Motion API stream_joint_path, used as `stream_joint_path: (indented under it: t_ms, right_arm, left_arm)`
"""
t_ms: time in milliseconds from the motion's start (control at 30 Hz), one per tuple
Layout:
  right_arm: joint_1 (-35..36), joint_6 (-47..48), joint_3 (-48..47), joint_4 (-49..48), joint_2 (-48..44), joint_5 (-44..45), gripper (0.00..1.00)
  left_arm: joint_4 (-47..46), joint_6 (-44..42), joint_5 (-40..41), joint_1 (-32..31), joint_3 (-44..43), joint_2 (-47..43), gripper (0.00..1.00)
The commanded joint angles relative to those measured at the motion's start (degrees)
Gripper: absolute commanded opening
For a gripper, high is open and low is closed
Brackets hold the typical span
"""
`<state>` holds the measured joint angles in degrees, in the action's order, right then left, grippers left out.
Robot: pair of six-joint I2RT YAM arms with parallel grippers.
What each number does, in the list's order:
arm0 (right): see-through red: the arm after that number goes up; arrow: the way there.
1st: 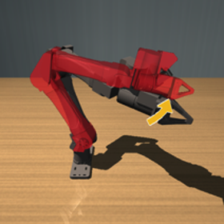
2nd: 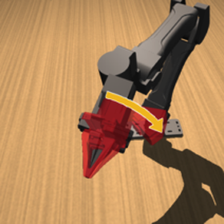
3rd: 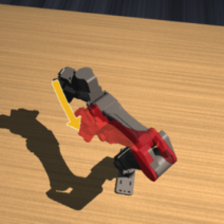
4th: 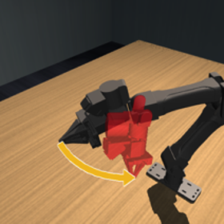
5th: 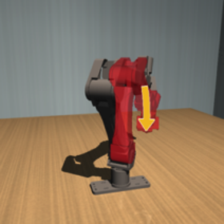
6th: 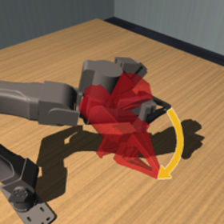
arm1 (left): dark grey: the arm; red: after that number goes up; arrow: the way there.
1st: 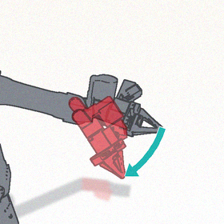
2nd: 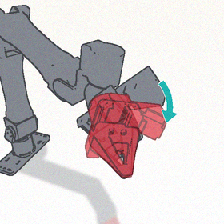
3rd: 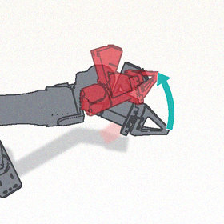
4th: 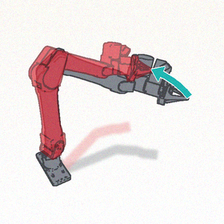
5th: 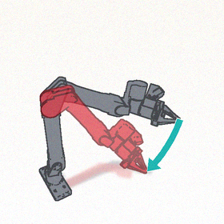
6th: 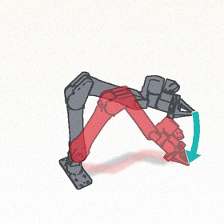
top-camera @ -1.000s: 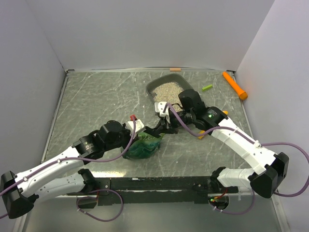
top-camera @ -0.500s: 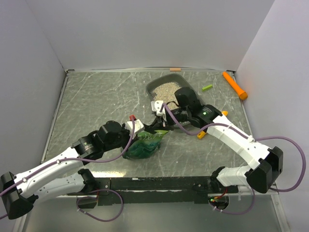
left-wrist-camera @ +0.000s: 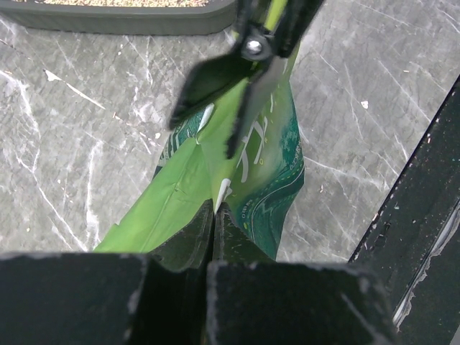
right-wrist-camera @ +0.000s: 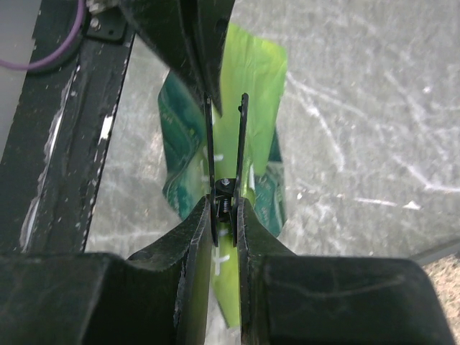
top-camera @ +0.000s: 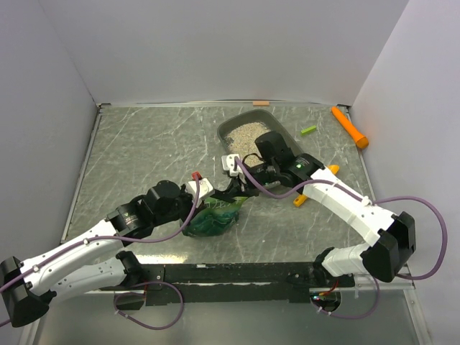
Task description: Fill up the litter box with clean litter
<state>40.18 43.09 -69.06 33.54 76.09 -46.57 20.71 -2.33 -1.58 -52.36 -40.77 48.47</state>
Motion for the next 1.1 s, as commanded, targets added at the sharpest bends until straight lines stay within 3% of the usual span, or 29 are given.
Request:
stream_joint_path:
  t_ms: [0,567,1067]
  right_arm:
    - [-0.4,5.1,-3.9,6.9,2.0,0.9,0.00]
    - [0.2,6.3,-8.4,17.7,5.3,13.1,0.00]
    - [3.2,5.9,-6.2,16.9,6.7,10.7,0.00]
  left_arm:
    - [-0.4,0.7,1.2,0.0,0.2,-1.0,0.01]
    - [-0.8,1.0,3.4,0.2,0.3,-3.2,0.01]
    - [-1.0,1.4,5.6,0.2,0.4,-4.7,0.01]
